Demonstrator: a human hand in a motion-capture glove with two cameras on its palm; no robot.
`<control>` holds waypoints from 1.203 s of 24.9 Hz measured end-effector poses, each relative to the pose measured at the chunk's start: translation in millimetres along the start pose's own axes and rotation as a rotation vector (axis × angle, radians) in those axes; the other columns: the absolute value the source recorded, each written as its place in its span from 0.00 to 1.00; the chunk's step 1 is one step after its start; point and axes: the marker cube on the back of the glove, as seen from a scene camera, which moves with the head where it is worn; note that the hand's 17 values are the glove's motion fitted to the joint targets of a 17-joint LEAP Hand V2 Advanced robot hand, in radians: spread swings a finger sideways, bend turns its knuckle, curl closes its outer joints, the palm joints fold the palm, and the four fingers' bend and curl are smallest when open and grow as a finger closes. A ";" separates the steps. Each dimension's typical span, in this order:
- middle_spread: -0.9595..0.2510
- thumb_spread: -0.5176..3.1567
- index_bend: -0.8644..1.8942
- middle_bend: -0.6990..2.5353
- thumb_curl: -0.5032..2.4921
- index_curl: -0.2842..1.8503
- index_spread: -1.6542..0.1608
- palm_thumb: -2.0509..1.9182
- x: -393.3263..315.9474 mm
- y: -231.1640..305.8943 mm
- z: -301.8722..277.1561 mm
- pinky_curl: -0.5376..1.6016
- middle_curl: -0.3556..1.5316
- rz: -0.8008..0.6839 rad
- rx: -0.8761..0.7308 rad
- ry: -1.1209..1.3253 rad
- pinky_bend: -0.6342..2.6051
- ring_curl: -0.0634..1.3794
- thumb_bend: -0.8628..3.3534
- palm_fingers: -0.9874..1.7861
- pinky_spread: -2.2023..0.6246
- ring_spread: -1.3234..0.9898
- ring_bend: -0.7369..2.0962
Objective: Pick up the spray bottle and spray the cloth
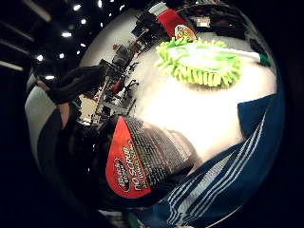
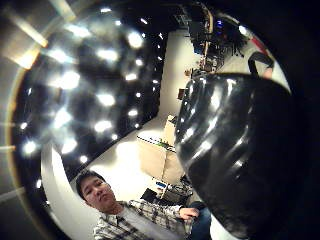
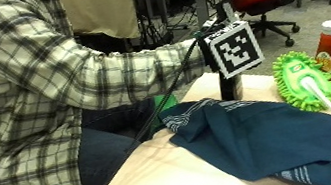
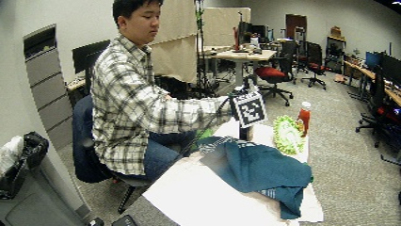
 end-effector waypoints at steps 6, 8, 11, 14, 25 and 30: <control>0.70 0.18 0.42 0.40 0.44 0.42 0.77 0.79 4.6 3.6 -1.2 0.44 0.46 0.043 -0.080 -0.001 0.29 0.36 0.20 0.80 0.75 0.49 0.45; 0.71 0.20 0.41 0.40 0.44 0.41 0.77 0.79 4.2 6.2 -3.4 0.43 0.46 0.060 -0.103 -0.011 0.28 0.35 0.20 0.77 0.76 0.49 0.44; 0.71 0.22 0.40 0.37 0.43 0.41 0.77 0.78 4.3 12.6 -7.8 0.42 0.44 0.071 -0.113 -0.005 0.26 0.35 0.20 0.71 0.78 0.50 0.43; 0.72 0.26 0.38 0.35 0.42 0.41 0.77 0.78 3.9 21.2 -13.5 0.42 0.43 0.087 -0.118 0.018 0.24 0.35 0.19 0.64 0.80 0.51 0.42; 0.72 0.38 0.38 0.28 0.38 0.36 0.72 0.68 -19.2 77.1 -66.5 0.40 0.38 0.113 -0.149 0.758 0.25 0.28 0.19 0.41 0.84 0.57 0.33; 0.70 0.40 0.38 0.26 0.37 0.35 0.71 0.65 -57.7 150.1 -124.2 0.40 0.37 0.141 -0.132 1.096 0.25 0.26 0.19 0.39 0.85 0.58 0.32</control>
